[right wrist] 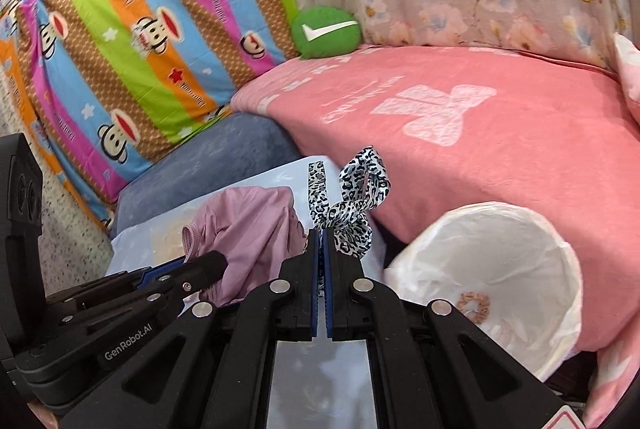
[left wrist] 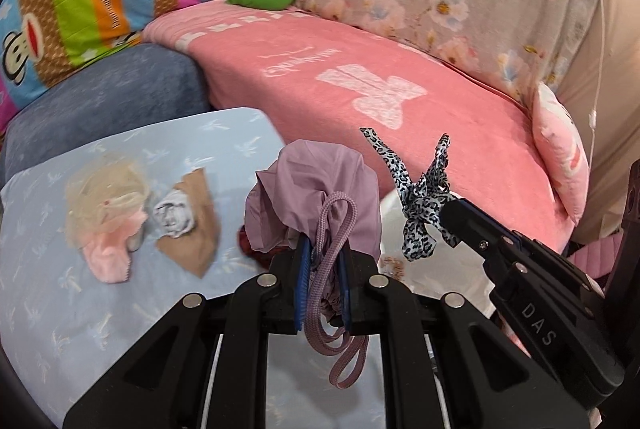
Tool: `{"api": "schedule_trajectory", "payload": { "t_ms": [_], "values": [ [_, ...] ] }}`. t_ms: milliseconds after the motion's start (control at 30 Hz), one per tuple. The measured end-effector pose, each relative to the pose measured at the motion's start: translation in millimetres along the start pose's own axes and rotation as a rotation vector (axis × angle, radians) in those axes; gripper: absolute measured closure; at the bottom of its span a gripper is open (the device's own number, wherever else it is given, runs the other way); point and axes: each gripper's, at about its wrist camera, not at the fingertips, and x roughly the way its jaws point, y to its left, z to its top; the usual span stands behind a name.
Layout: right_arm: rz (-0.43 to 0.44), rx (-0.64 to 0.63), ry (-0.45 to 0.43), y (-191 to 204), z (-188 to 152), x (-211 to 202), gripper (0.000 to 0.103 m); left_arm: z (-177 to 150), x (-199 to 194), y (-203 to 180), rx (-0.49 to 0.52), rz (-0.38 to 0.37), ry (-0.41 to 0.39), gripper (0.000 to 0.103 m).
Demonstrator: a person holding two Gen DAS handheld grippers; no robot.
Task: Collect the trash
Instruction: 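Lift the purple bag and leopard scrunchie with both tools over the white bin, then open both tools to drop the bag and scrunchie into the bin, then move both open tools back over the remaining items on the table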
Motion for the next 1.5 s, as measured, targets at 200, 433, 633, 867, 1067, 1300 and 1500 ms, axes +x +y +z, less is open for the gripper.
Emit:
{"api": "schedule_trajectory", "payload": {
  "t_ms": [200,433,633,867,1067,1300,1500],
  "values": [
    [-0.057,0.062,-0.027,-46.6,2.5,-15.9,0.101,5.1,14.5,-41.2,0.071,-0.064,0.022,0.090],
    [-0.107,0.117,-0.042,-87.5,0.2,-28.3,0.101,6.6,31.6,-76.6,0.120,-0.117,0.059,0.090],
    [-0.131,0.138,-0.042,-107.5,-1.3,-30.7,0.101,7.2,42.4,-95.3,0.138,-0.134,0.074,0.088],
    [-0.142,0.151,-0.037,-117.6,-1.9,-27.8,0.101,8.3,48.8,-102.6,0.134,-0.108,0.065,0.051],
    [-0.144,0.144,-0.033,-116.1,-0.1,-24.8,0.101,10.2,48.2,-99.1,0.129,-0.080,0.044,0.044],
    [-0.149,0.129,-0.035,-106.7,-1.2,-23.3,0.095,10.1,47.3,-88.0,0.103,-0.058,0.038,0.043],
    [-0.142,0.120,-0.033,-103.3,-0.5,-22.7,0.089,10.0,45.4,-79.9,0.084,-0.047,0.033,0.043]
  ]
}}
